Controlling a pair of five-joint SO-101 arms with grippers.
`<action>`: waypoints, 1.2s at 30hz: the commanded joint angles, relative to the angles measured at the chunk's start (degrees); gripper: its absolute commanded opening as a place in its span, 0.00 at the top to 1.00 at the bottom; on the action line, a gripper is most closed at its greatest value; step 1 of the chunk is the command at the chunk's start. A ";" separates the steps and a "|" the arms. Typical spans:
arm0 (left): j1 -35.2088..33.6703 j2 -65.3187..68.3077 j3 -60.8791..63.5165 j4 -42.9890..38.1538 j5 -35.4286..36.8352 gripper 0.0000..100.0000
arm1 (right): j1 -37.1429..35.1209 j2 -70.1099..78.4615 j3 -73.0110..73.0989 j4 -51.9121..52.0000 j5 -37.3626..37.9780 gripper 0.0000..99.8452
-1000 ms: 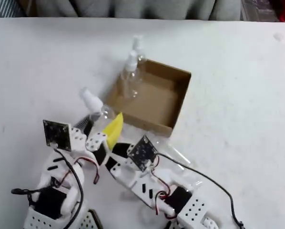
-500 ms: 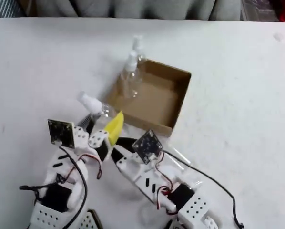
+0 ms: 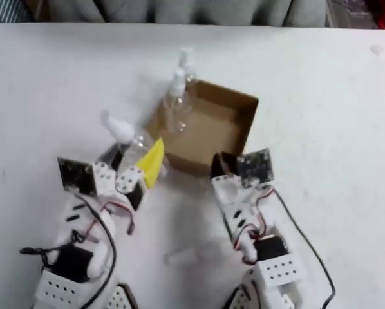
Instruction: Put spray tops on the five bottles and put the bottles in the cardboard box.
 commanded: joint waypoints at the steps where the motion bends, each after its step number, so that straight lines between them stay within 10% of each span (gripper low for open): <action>1: -2.42 13.49 -10.73 -6.59 -1.76 0.98 | 3.82 -0.48 -3.69 0.13 0.79 0.98; 25: -2.68 59.38 -12.48 -55.56 -1.58 0.98 | 3.91 -0.48 -3.69 -0.22 0.79 0.98; 36: -2.86 73.19 -19.69 -57.14 -1.76 0.98 | 3.82 -0.48 -3.69 -0.31 0.79 0.98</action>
